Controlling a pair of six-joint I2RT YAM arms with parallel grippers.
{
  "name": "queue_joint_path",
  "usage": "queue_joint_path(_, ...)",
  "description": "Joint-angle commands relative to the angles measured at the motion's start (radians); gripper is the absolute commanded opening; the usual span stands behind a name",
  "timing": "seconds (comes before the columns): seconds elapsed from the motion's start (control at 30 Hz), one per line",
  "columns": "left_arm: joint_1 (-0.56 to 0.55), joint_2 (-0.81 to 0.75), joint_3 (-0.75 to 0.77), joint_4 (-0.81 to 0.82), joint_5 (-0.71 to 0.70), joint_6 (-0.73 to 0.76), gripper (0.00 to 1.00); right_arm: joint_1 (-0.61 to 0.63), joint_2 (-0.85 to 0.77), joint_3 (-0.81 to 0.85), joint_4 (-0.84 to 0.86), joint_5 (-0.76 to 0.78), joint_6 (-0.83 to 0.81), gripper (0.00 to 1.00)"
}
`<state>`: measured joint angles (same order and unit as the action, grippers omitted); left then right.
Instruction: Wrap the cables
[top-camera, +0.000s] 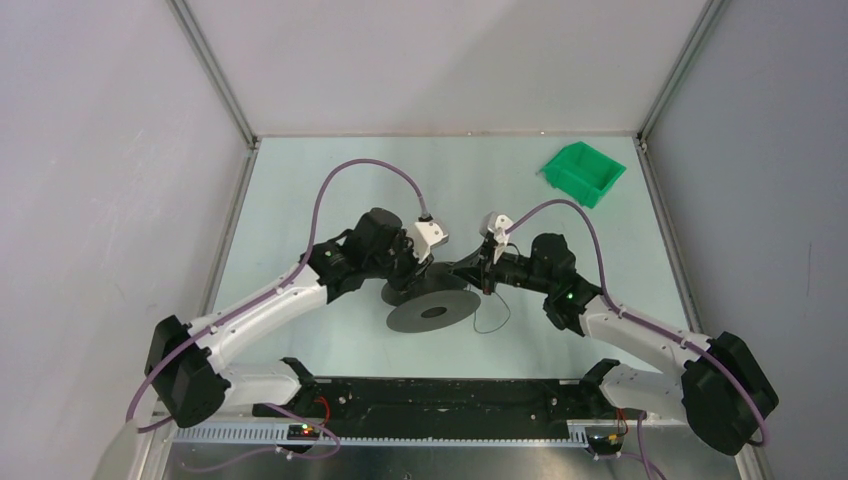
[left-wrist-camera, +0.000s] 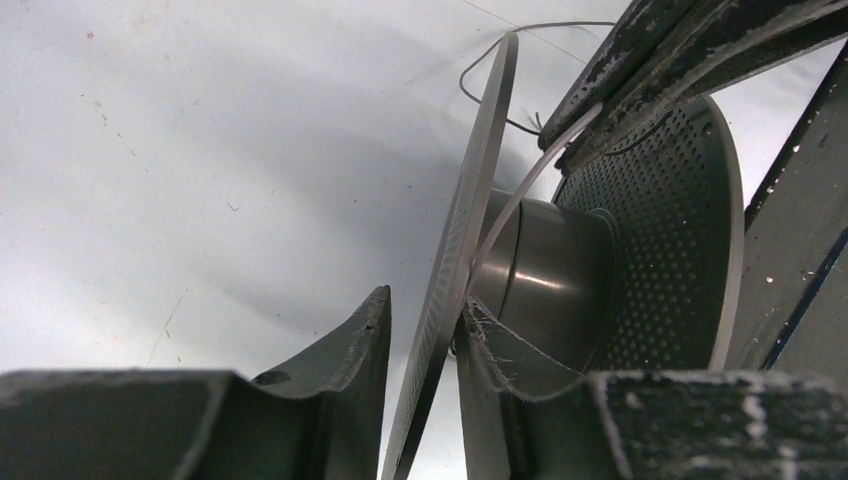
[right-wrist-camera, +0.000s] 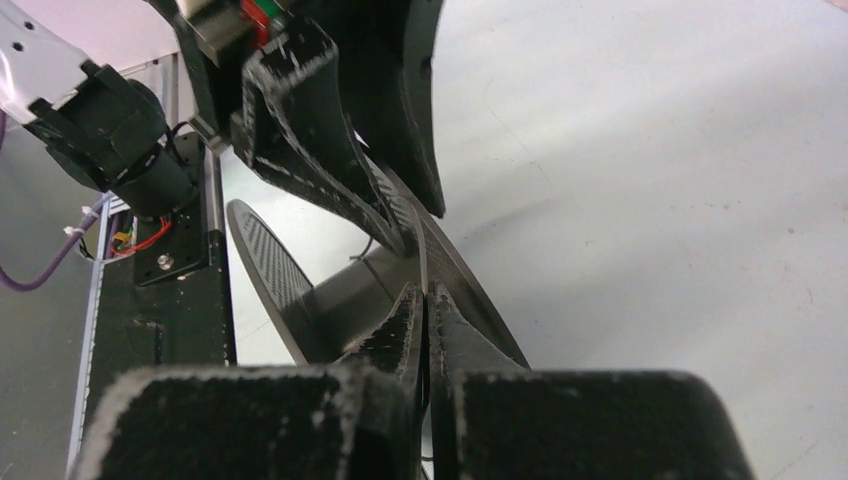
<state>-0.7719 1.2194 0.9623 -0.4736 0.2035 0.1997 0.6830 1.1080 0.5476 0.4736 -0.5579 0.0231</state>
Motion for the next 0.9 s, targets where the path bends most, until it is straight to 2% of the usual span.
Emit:
queue_joint_path(0.0, 0.006, -0.016, 0.005, 0.025, -0.033, 0.003, 0.32, -0.027, -0.02, -0.023, -0.002, -0.011, -0.04, 0.0)
queue_joint_path(0.17, 0.005, -0.013, -0.004, 0.025, -0.027, 0.001, 0.19, -0.054, -0.028, -0.029, -0.032, -0.047, -0.058, 0.0)
queue_joint_path(0.23, 0.006, -0.006, -0.002, 0.025, -0.019, -0.004, 0.18, -0.057, -0.025, -0.029, -0.039, -0.066, -0.057, 0.0)
queue_joint_path(0.67, 0.004, 0.027, -0.003, 0.025, 0.014, -0.02, 0.22, -0.056, -0.014, -0.029, -0.057, -0.082, -0.075, 0.0)
queue_joint_path(0.87, 0.004, 0.02, -0.021, 0.025, 0.014, -0.012, 0.06, -0.06, -0.009, -0.029, -0.053, -0.073, -0.087, 0.0)
